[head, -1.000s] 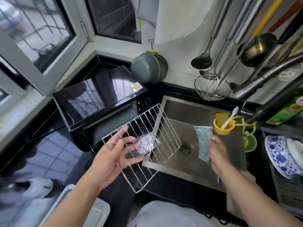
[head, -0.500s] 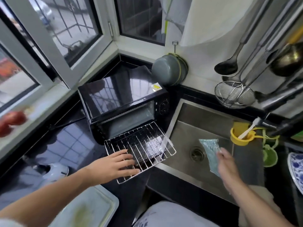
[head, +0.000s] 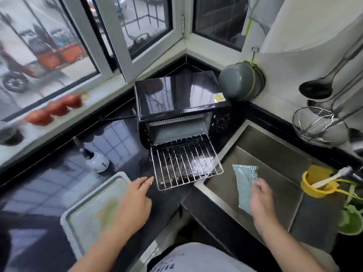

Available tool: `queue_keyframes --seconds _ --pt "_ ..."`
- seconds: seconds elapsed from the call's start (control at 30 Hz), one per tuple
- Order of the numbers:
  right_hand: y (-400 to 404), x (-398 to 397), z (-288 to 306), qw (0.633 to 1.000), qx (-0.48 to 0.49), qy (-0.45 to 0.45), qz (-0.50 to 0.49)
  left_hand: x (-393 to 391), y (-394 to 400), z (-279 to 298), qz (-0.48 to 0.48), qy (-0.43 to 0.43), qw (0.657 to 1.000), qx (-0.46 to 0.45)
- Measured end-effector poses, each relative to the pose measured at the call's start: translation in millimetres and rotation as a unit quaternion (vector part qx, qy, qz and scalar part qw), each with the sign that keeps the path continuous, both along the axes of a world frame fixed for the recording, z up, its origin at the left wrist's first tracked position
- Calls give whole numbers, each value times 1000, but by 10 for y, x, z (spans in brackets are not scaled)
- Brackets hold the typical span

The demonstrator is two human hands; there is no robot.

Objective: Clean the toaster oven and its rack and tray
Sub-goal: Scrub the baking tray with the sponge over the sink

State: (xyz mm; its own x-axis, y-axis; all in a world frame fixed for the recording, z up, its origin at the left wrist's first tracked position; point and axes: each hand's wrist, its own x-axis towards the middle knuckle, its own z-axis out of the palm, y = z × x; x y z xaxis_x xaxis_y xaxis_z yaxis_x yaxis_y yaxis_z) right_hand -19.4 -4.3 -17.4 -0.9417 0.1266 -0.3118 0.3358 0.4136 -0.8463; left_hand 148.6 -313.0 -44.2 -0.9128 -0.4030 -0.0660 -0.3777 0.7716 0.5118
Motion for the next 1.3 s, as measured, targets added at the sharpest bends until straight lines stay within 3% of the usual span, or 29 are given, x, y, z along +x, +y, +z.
queue_keyframes --seconds 0.07,0.13,0.2,0.27,0.37,0.53,0.63,0.8,1.0,1.17,1.3 --pt "-102 60 15 1000 -1 2 7 463 257 46 237 8 964 121" --pt "-208 165 53 999 -15 -3 30 923 408 -1 386 -11 915 114" --pt "-291 290 82 997 -20 -15 74 1295 424 -123 461 -56 884 49" --pt "-342 379 77 992 -28 -25 119 1505 321 -208 500 -82 862 24" --pt "-371 437 132 986 -25 -27 161 1532 87 -185 571 -100 806 119" --pt "-249 464 235 980 -29 -31 194 1604 -266 -471 623 -83 748 211" --pt "-99 479 203 979 -40 -43 198 1695 -268 -523 634 -24 732 250" --pt "159 525 68 983 -76 -71 152 1693 157 -231 615 149 688 356" --pt "728 439 -75 975 -170 -125 73 1513 720 542 534 209 735 361" --pt "1434 244 -45 965 -221 -131 -51 777 1199 1149 387 195 805 405" --pt "1949 225 115 957 -235 -98 -141 -216 1581 1184 248 121 903 330"
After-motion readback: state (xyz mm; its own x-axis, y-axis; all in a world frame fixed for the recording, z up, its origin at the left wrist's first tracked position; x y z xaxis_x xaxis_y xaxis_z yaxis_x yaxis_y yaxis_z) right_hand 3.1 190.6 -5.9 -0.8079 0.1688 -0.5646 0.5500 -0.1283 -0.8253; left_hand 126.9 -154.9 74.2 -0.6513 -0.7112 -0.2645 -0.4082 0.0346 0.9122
